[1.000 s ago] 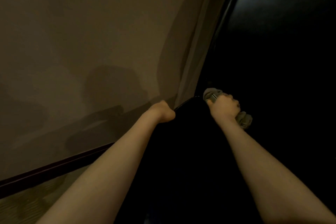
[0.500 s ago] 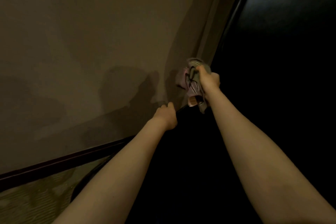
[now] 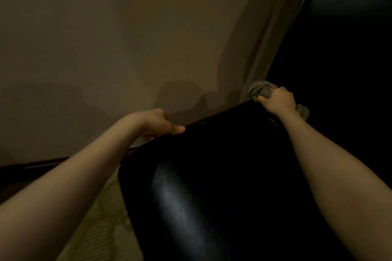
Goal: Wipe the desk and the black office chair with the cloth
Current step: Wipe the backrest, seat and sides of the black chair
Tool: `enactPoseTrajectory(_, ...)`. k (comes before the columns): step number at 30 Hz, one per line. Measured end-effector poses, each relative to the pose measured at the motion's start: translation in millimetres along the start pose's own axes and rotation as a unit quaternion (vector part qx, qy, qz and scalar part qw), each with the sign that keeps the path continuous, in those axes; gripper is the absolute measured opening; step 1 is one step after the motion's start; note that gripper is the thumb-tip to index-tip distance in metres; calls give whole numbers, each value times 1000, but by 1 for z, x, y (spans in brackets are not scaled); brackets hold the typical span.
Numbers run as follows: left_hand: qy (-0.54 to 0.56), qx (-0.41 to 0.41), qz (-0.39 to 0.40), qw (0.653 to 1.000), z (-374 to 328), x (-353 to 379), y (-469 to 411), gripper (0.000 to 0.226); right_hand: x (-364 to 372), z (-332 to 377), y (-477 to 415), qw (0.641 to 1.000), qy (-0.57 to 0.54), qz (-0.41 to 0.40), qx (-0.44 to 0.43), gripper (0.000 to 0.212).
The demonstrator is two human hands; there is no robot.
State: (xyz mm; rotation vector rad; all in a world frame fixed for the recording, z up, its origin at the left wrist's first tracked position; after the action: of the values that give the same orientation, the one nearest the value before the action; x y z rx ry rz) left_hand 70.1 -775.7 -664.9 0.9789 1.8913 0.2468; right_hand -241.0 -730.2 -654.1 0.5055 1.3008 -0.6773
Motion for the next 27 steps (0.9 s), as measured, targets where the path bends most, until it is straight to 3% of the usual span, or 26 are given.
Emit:
enactPoseTrajectory(6, -39, 55, -122, 990, 2, 13, -10, 52, 16, 46, 65, 997, -20, -9, -68, 50)
enactPoseTrajectory(12, -39, 86, -252, 963, 10, 38, 12, 32, 17, 72, 148, 989, -116, -1, -88, 44)
enactPoseTrajectory(15, -27, 126, -230, 965, 15, 29, 24, 22, 18, 87, 184, 983, -173, -4, -62, 46)
enactPoseTrajectory(17, 92, 165, -173, 967, 27, 15, 27, 4, 20, 99, 200, 977, -211, -2, -37, 49)
enactPoseTrajectory(19, 179, 168, -152, 958, 42, 8, 34, 21, 18, 113, 217, 967, -252, 15, -17, 52)
enactPoseTrajectory(22, 230, 156, -144, 950, 63, 4, 47, 29, 13, 131, 232, 920, -378, 101, -8, 59)
enactPoseTrajectory(25, 250, 167, -144, 943, 63, 3, 63, 14, 2, 145, 246, 817, -527, 229, -43, 34)
enactPoseTrajectory(27, 223, 195, -154, 942, 52, 1, 76, 17, -7, 144, 244, 766, -589, 237, -103, 55)
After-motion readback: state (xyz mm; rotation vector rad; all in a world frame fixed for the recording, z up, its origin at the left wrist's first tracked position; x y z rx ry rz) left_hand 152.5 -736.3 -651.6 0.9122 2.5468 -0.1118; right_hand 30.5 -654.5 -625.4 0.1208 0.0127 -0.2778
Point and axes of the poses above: each hand's wrist, its own y-axis away from the middle knuckle, its own x-axis out of the palm, z = x × y, the point moved 1 cm from there along -y, towards the middle knuckle, and after that the axes turned 11 degrees about z, right-handed, at the moved point
